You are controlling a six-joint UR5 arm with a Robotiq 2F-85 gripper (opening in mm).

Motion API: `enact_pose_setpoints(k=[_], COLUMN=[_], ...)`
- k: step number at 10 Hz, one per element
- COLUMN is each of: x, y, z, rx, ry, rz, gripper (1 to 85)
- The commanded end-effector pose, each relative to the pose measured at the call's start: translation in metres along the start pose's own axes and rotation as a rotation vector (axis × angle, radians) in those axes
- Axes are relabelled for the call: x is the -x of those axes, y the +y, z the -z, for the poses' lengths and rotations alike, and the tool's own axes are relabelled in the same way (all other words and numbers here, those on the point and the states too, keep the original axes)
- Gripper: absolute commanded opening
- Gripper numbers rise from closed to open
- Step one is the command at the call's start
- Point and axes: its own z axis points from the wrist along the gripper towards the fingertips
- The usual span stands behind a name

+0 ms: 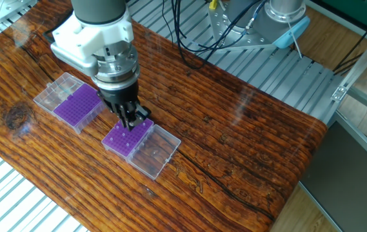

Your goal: Transfer all small pipette tips from one holder to another

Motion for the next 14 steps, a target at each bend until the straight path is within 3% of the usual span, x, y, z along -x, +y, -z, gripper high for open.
enact_pose_setpoints(k=[1, 3, 5, 7, 10, 12, 14], x=[-0.005, -0.018, -0.037, -0.051, -0.050, -0.033, -0.023], y=[0.001, -0.007, -0.002, -0.008, -0.005, 0.000, 0.011], z=[0.001, 0.002, 0.004, 0.006, 0.006, 0.003, 0.002], rx=[0.008, -0.025, -0.009, -0.042, -0.032, -0.007, 0.039], ry=[0.021, 0.069, 0.144, 0.195, 0.194, 0.127, 0.093], rz=[-0.023, -0.029, -0.091, -0.147, -0.160, -0.141, -0.119], gripper=[1.3, 1.3, 1.3, 1.3, 3.0, 2.7, 11.7])
